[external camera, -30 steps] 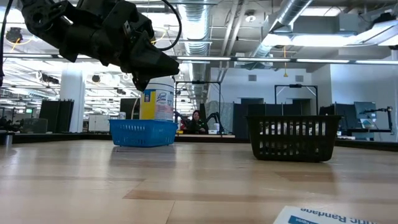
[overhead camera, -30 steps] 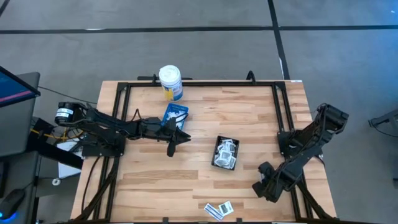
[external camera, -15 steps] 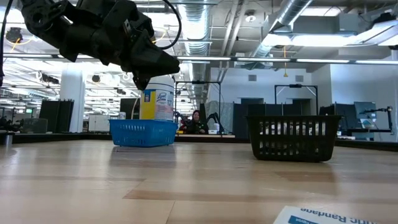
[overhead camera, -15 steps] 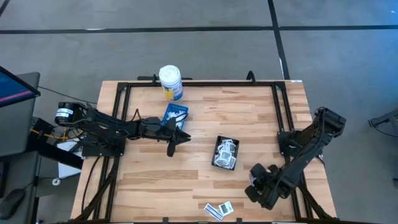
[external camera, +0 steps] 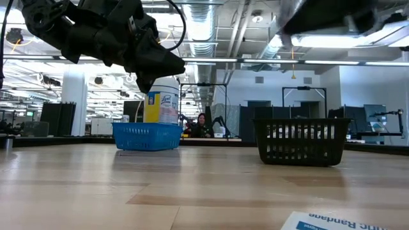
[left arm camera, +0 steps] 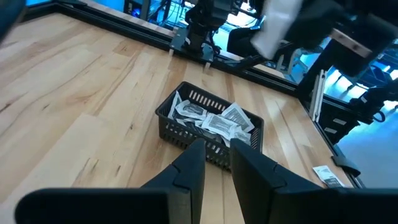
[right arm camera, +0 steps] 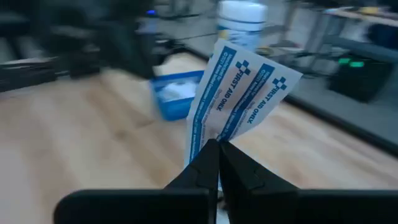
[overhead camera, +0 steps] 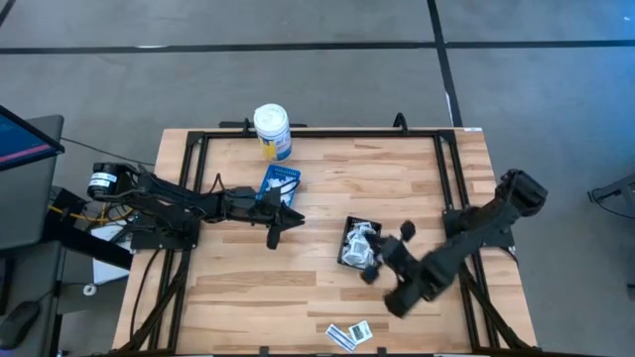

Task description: Pick & Place First Aid Supplies

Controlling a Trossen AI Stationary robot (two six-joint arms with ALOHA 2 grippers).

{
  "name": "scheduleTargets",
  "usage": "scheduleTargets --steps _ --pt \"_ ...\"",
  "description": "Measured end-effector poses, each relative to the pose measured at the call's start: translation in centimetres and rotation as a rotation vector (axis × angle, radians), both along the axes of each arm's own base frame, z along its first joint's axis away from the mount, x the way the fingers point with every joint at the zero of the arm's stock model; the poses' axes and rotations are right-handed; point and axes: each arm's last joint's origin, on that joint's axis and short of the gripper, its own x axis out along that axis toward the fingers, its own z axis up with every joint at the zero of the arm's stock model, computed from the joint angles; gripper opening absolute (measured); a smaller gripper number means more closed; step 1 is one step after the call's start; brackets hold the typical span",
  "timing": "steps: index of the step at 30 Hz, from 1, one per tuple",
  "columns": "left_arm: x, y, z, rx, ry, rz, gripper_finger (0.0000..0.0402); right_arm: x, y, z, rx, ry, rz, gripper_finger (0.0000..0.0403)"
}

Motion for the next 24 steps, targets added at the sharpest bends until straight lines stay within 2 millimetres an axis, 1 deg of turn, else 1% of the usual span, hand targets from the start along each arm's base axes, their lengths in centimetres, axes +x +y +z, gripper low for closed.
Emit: scheduleTargets --steps 2,4,6,8,10,13,15,19,24 --pt "0.0 0.0 0.0 0.000 -0.001 0.000 0.0076 1.1 -1.4 0.0 0.024 -0.006 -0.057 0.0003" --pt "0.0 0.0 0.0 0.001 -0.003 0.001 0.0076 2.5 -2.7 -0.5 0.094 -0.002 -0.103 0.0003" --pt "0.0 0.0 0.1 0.002 -0.013 0.015 0.0076 3.8 -3.8 -1.5 0.148 0.026 -0.135 0.0003" --pt "0.0 0.1 0.3 0.003 -0.027 0.023 0.0076 5.3 -4.6 -2.7 0.185 0.009 -0.167 0.0003" --pt "0.0 0.1 0.3 0.002 -0.033 0.023 0.0076 7.0 -5.2 -4.1 0.189 0.025 -0.163 0.0004" --pt "0.0 -0.1 0.4 0.001 -0.043 0.018 0.0076 9.5 -5.4 -6.5 0.133 0.145 -0.061 0.0004" --pt "0.1 -0.2 0.3 0.001 -0.039 0.011 0.0076 10.9 -5.2 -7.5 0.061 0.192 -0.009 0.0004" --pt "0.1 -0.6 0.1 0.003 -0.026 -0.004 0.0076 13.1 -4.3 -8.3 -0.035 0.253 0.042 0.0004" --pt "0.3 -1.1 -0.3 0.007 -0.006 -0.005 0.0076 14.6 -3.8 -7.8 -0.082 0.271 0.059 0.0004"
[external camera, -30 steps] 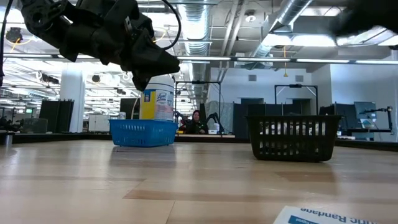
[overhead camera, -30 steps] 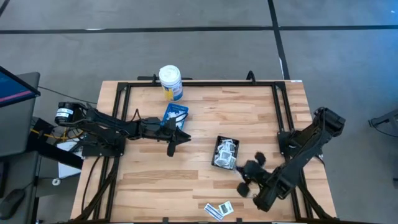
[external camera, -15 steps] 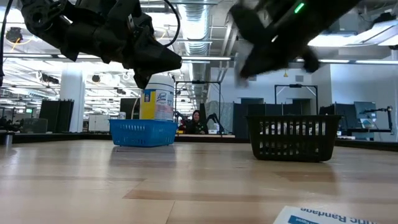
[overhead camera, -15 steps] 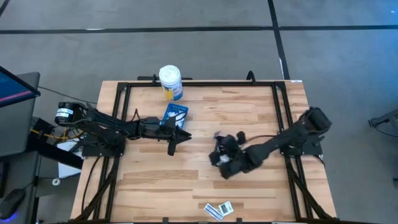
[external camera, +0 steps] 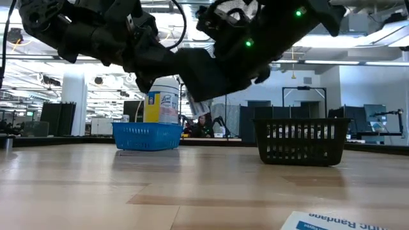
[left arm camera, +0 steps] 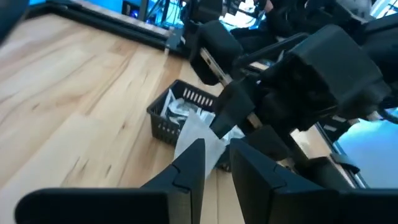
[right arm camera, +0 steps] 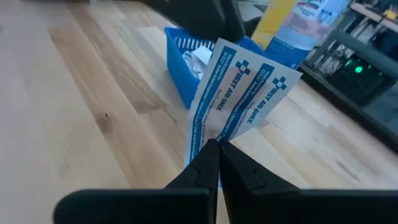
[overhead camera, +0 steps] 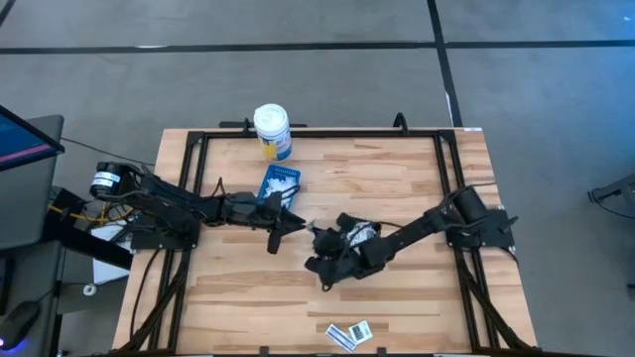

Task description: Pick & Place First Aid Supplies

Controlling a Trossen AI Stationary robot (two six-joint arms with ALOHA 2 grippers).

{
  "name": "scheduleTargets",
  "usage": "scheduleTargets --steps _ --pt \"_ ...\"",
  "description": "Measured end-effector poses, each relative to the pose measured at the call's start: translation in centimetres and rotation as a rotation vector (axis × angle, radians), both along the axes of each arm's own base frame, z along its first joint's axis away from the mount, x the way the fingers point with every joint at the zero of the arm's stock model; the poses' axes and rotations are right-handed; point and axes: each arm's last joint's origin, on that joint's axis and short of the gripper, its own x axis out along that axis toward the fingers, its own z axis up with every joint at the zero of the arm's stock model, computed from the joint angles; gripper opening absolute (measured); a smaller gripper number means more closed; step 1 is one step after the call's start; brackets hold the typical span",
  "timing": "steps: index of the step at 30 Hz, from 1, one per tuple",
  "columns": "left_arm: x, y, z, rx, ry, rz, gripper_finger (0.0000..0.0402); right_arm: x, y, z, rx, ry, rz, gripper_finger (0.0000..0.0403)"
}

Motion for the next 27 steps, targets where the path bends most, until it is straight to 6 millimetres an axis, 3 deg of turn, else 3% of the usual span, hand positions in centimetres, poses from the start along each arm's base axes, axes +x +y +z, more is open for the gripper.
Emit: scheduleTargets --steps 14,21,27 --pt "1.1 -0.3 -2.0 0.015 0.059 0.093 0.0074 0.1 0.1 0.1 -0.012 0.036 0.025 0.0004" --pt "1.2 -0.2 -2.3 0.020 0.070 0.102 0.0009 0.2 -0.2 -0.1 0.031 0.058 0.057 0.0006" --pt "1.2 -0.2 -2.3 0.022 0.072 0.106 0.0007 0.4 -0.5 -0.3 0.097 0.087 0.107 0.0039"
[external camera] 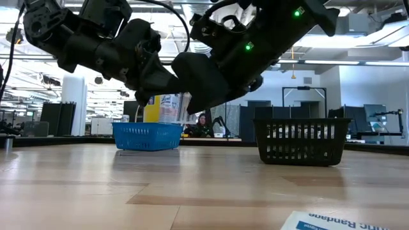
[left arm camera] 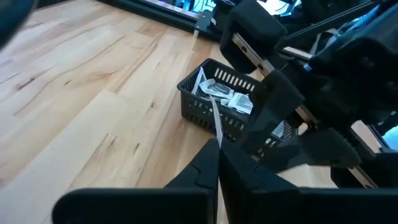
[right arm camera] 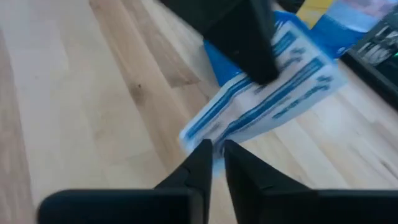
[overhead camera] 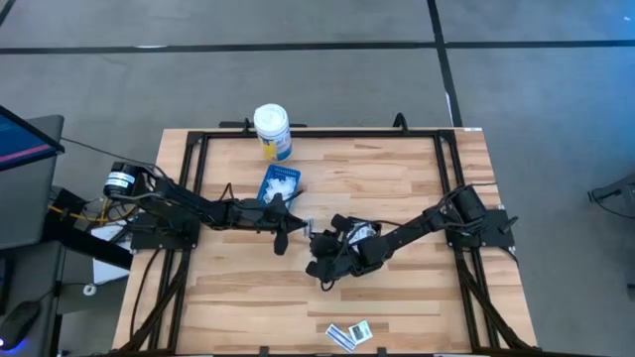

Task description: Pick & Place First Aid Supplies

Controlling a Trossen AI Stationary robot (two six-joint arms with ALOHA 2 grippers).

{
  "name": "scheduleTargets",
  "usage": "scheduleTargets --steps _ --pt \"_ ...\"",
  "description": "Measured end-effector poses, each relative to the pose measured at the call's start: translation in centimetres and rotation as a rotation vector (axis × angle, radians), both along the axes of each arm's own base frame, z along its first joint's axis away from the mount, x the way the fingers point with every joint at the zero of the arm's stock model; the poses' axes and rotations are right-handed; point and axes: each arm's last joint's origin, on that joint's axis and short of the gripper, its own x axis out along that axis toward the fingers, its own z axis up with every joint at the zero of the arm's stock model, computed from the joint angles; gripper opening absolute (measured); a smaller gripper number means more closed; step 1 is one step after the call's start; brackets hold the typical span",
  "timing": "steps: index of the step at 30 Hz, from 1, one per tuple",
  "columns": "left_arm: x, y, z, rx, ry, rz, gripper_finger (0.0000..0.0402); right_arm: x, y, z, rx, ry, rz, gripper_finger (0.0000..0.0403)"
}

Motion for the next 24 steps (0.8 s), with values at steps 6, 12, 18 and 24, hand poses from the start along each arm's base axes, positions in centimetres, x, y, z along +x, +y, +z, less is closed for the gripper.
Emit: scheduleTargets --steps 6,12,18,24 --pt "0.0 0.3 0.0 0.042 0.000 0.007 0.0006 -0.1 0.0 -0.1 0.010 0.002 -0.004 0.0093" --pt "0.0 1.8 -0.1 0.066 0.020 0.137 0.0005 -0.2 0.1 -0.8 0.129 0.023 0.006 0.0132" --pt "-1.6 4.3 0.8 0.091 0.109 0.322 0.0006 -0.4 -0.1 -1.3 0.186 0.060 0.043 0.0145" --pt "-4.5 5.3 2.5 0.118 0.187 0.458 0.0009 -0.5 0.2 -1.4 0.212 0.072 0.067 0.0140"
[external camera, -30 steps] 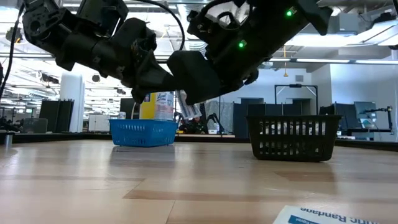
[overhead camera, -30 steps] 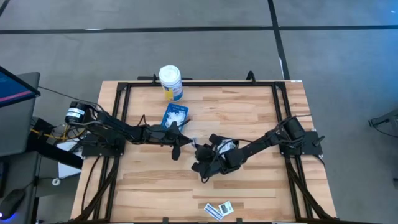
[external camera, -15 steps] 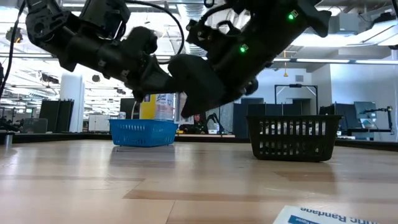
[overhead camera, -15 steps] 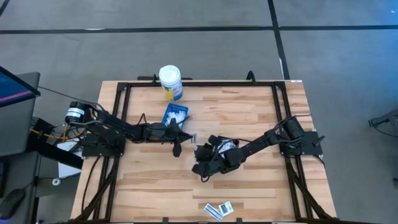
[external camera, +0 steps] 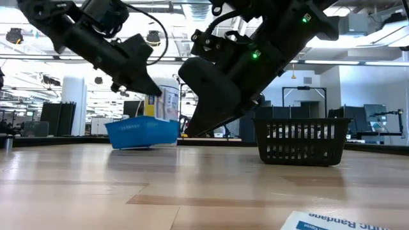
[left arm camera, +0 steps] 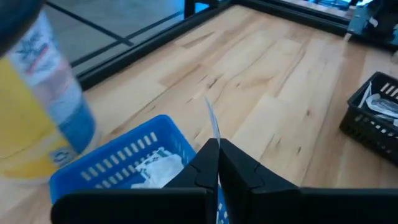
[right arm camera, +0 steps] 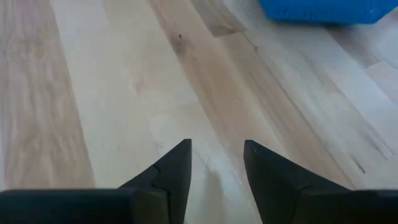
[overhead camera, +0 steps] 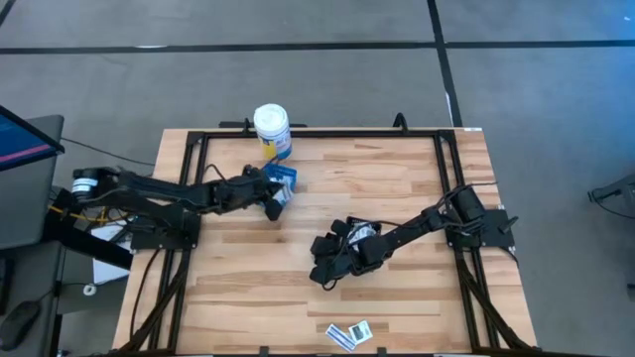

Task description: Pick & Place First Aid Supplies

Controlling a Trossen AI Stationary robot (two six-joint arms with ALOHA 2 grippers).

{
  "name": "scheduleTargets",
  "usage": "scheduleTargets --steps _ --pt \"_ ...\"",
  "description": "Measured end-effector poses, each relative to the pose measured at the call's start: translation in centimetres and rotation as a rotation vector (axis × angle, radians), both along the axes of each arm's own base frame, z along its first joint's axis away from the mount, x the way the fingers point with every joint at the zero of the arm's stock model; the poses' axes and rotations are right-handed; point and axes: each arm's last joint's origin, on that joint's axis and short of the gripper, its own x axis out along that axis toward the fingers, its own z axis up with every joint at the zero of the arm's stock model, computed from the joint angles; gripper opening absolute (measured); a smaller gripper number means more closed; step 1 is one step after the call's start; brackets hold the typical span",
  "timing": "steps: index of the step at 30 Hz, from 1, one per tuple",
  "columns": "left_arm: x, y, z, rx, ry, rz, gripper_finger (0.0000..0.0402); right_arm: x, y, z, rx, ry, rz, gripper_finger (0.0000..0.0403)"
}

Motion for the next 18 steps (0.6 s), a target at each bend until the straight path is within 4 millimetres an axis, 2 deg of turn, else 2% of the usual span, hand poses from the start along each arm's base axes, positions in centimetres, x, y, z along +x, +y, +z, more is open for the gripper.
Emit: scheduleTargets --steps 5,18 --pt "-1.4 -0.1 0.7 -0.010 0.020 0.002 0.0010 0.0 0.1 0.0 0.021 -0.001 0.002 0.0131" --pt "-1.5 -0.3 0.9 -0.010 0.009 -0.004 0.0008 0.0 0.1 0.0 0.046 -0.014 -0.024 0.0124"
